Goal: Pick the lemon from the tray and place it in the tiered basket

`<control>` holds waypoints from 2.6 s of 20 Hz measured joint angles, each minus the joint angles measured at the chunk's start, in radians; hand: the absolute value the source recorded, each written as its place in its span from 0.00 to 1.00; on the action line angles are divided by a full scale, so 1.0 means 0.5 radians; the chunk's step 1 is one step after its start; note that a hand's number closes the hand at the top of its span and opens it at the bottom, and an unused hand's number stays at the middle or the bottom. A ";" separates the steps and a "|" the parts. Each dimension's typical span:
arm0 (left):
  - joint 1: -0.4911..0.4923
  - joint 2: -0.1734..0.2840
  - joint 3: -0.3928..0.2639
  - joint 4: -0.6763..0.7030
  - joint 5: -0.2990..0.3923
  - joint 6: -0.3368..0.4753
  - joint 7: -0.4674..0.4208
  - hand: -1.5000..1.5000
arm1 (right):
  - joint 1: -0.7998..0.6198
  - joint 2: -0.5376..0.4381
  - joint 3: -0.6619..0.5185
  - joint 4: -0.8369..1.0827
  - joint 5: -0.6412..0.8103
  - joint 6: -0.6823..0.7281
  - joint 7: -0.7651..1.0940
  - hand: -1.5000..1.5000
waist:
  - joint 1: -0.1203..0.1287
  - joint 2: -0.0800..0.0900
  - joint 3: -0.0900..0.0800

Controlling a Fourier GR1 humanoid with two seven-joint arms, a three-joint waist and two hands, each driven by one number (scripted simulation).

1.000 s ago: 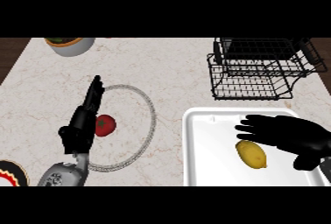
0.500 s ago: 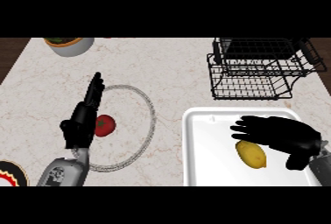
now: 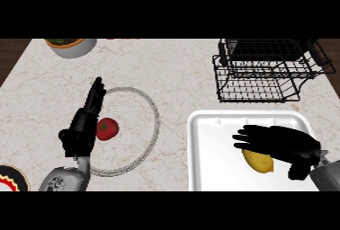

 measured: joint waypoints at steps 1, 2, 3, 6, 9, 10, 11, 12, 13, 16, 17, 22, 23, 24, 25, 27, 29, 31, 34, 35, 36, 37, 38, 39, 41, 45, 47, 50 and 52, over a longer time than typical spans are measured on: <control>-0.010 -0.007 0.002 0.000 -0.009 0.002 0.008 0.50 | -0.007 0.006 -0.008 0.040 -0.001 -0.015 -0.024 0.00 | 0.001 0.001 0.000; 0.003 -0.014 -0.006 -0.021 -0.020 0.004 0.026 0.50 | -0.015 0.028 -0.003 0.039 -0.002 0.002 -0.011 0.00 | 0.001 0.001 0.000; 0.025 -0.018 -0.020 -0.063 -0.033 0.005 0.048 0.50 | 0.000 0.041 0.001 0.052 0.004 -0.015 -0.021 0.00 | 0.002 0.000 0.000; 0.052 -0.023 -0.009 -0.076 -0.041 -0.015 0.031 0.50 | 0.008 0.071 -0.031 0.101 -0.002 -0.032 -0.039 1.00 | 0.001 0.000 0.000; -0.030 -0.049 0.034 0.043 -0.051 -0.015 -0.018 0.50 | 0.044 0.119 -0.053 0.127 0.003 -0.102 -0.069 1.00 | -0.003 0.001 0.000; 0.006 -0.050 0.021 -0.006 -0.057 -0.021 -0.001 0.50 | 0.046 0.132 -0.063 0.133 0.004 -0.130 -0.088 1.00 | -0.001 0.000 0.000; 0.012 -0.053 0.024 -0.009 -0.054 -0.025 0.002 0.50 | 0.057 0.159 -0.061 0.133 0.024 -0.187 -0.099 1.00 | -0.001 -0.002 -0.003; 0.019 -0.050 0.026 -0.010 -0.054 -0.034 -0.002 0.50 | 0.064 0.178 -0.059 0.120 0.043 -0.239 -0.113 1.00 | -0.001 -0.004 -0.005; 0.030 -0.049 0.037 0.004 -0.045 -0.043 -0.029 0.50 | 0.044 0.192 -0.069 0.146 0.049 -0.286 -0.152 1.00 | 0.000 -0.003 -0.005; 0.041 -0.068 0.022 -0.022 -0.067 -0.041 -0.011 0.50 | 0.064 0.227 -0.098 0.163 0.083 -0.421 -0.220 1.00 | 0.000 -0.007 -0.009; 0.028 -0.065 0.024 -0.022 -0.071 -0.044 0.005 0.50 | 0.047 0.271 -0.099 0.162 0.120 -0.411 -0.125 1.00 | -0.001 -0.009 -0.013; 0.022 -0.051 0.050 -0.024 -0.066 -0.041 0.028 0.50 | 0.026 0.425 -0.220 0.176 0.328 -0.234 0.631 1.00 | -0.029 -0.029 -0.035; 0.025 -0.051 0.053 -0.029 -0.065 -0.039 0.030 0.50 | 0.030 0.460 -0.250 0.175 0.367 -0.200 0.791 1.00 | -0.037 -0.035 -0.038; 0.031 -0.053 0.053 -0.028 -0.067 -0.036 0.030 0.50 | 0.030 0.496 -0.274 0.166 0.412 -0.164 0.953 1.00 | -0.043 -0.038 -0.040; 0.029 -0.053 0.052 -0.030 -0.070 -0.033 0.031 0.50 | 0.022 0.542 -0.290 0.154 0.460 -0.120 1.115 1.00 | -0.044 -0.039 -0.041; 0.028 -0.054 0.053 -0.026 -0.067 -0.035 0.040 0.50 | 0.023 0.667 -0.298 0.107 0.559 -0.046 1.439 1.00 | -0.049 -0.039 -0.042; 0.026 -0.044 0.065 -0.024 -0.062 -0.041 0.035 0.50 | -0.001 0.806 -0.300 0.038 0.657 0.026 1.758 1.00 | -0.046 -0.035 -0.035; 0.035 -0.048 0.059 -0.015 -0.070 -0.038 0.020 0.50 | -0.049 0.956 -0.280 -0.046 0.753 0.090 2.062 1.00 | -0.037 -0.029 -0.024; 0.025 -0.044 0.068 -0.004 -0.064 -0.046 0.021 0.50 | -0.102 1.093 -0.191 -0.244 0.823 0.212 2.466 1.00 | -0.029 -0.023 -0.013; 0.017 -0.043 0.067 0.003 -0.066 -0.050 0.018 0.50 | -0.152 1.120 -0.176 -0.307 0.831 0.261 2.579 1.00 | -0.025 -0.021 -0.011; 0.004 -0.049 0.066 0.013 -0.073 -0.045 0.022 0.50 | -0.176 1.142 -0.143 -0.395 0.831 0.317 2.686 1.00 | -0.026 -0.020 -0.009; 0.007 -0.050 0.060 0.014 -0.078 -0.046 0.018 0.50 | -0.224 1.159 -0.117 -0.460 0.822 0.372 2.795 1.00 | -0.020 -0.018 -0.008; 0.007 -0.058 0.057 0.018 -0.077 -0.046 0.013 0.50 | -0.264 1.172 -0.112 -0.537 0.819 0.419 2.874 1.00 | -0.018 -0.016 -0.006; 0.008 -0.054 0.072 0.031 -0.068 -0.050 -0.008 0.50 | -0.306 1.183 -0.108 -0.627 0.823 0.473 2.944 1.00 | -0.020 -0.016 -0.006; 0.000 -0.069 0.058 0.017 -0.081 -0.040 0.015 0.50 | -0.411 1.197 -0.103 -0.774 0.810 0.596 3.065 1.00 | -0.015 -0.014 -0.004; -0.011 -0.077 0.059 0.027 -0.082 -0.046 0.017 0.50 | -0.678 1.206 -0.186 -1.031 0.689 0.845 3.212 1.00 | -0.010 -0.012 -0.003; 0.000 -0.085 0.052 0.019 -0.087 -0.044 0.006 0.50 | -0.823 1.206 -0.285 -1.115 0.629 0.984 3.224 1.00 | -0.007 -0.012 -0.003; 0.002 -0.091 0.053 0.022 -0.086 -0.051 0.001 0.50 | -1.046 1.206 -0.462 -1.139 0.573 1.116 3.216 1.00 | -0.003 -0.010 -0.002; -0.012 -0.094 0.068 0.044 -0.082 -0.052 -0.012 0.50 | -1.144 1.207 -0.560 -1.137 0.525 1.143 3.224 1.00 | -0.002 -0.008 -0.002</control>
